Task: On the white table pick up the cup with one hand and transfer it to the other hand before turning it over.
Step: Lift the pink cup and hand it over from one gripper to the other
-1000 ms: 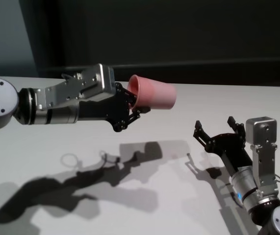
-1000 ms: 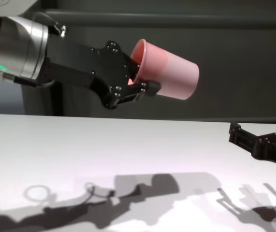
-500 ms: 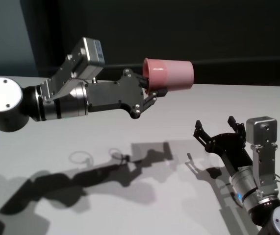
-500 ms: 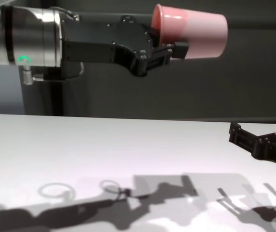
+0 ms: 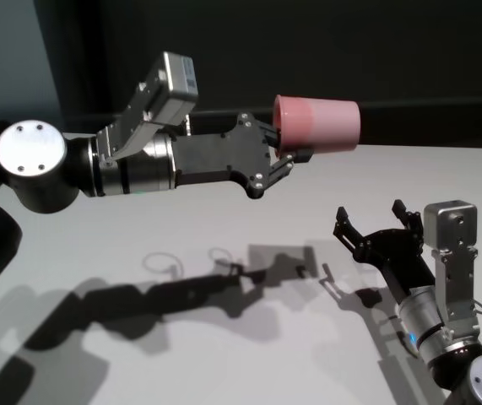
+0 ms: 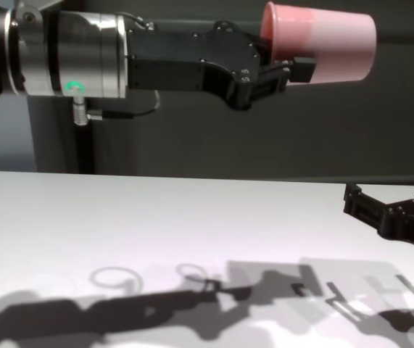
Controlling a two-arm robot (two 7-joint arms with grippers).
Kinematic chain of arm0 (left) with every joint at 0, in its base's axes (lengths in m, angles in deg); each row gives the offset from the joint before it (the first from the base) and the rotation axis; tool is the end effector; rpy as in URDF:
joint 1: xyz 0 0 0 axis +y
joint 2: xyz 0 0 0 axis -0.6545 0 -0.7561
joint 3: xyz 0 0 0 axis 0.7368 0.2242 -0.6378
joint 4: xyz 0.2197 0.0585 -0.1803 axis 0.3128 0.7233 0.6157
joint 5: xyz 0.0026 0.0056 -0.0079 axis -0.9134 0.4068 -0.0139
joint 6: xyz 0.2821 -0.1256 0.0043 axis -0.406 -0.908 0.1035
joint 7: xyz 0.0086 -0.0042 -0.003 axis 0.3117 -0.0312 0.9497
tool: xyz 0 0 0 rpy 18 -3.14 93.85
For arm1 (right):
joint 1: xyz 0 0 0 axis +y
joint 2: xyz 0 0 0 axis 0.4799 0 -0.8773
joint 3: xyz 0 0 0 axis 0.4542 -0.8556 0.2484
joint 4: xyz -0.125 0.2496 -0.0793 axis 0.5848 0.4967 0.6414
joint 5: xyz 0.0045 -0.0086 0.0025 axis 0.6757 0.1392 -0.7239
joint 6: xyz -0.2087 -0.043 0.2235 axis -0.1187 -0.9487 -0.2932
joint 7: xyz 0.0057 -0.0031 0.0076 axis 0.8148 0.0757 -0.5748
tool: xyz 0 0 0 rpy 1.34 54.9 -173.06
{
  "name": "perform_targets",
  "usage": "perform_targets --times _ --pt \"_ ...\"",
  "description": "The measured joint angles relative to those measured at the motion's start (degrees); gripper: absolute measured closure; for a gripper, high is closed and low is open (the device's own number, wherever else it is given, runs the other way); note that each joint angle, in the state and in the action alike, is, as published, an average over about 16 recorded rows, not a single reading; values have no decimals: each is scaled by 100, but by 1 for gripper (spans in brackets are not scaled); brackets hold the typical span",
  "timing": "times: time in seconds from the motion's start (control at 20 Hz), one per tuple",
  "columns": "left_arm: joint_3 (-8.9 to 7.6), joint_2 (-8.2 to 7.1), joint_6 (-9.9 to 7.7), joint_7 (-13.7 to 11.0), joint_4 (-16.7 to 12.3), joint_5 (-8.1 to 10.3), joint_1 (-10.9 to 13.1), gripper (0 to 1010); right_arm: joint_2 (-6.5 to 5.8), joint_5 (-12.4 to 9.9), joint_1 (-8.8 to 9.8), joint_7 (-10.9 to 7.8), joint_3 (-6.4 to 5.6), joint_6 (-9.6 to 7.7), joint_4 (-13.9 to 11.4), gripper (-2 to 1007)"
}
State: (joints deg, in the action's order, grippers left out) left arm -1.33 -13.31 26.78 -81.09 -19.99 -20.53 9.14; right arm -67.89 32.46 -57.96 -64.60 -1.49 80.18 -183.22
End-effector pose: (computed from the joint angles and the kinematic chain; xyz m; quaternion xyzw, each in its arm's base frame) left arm 0.4614 -0.0159 -0.1774 0.0802 -0.1858 0.0907 0.9751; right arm 0.3002 0.0393 -0.3071 0.0183 0.0179 -0.6311 0.7753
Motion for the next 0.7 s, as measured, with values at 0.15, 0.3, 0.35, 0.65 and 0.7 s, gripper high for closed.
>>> perform_targets --times 0.15,0.3,0.35,0.65,0.7 --pt "54 91 75 -106 183 40 -72 961 0 0 0 0 0 0 0 2" --pt "98 156 143 -200 341 84 -122 961 0 0 0 0 0 0 0 2" --pt "108 173 163 -231 387 103 -132 961 0 0 0 0 0 0 0 2" --pt "131 243 243 -413 607 267 -172 961 0 0 0 0 0 0 0 2" --pt "130 250 249 -442 633 301 -177 961 0 0 0 0 0 0 0 2"
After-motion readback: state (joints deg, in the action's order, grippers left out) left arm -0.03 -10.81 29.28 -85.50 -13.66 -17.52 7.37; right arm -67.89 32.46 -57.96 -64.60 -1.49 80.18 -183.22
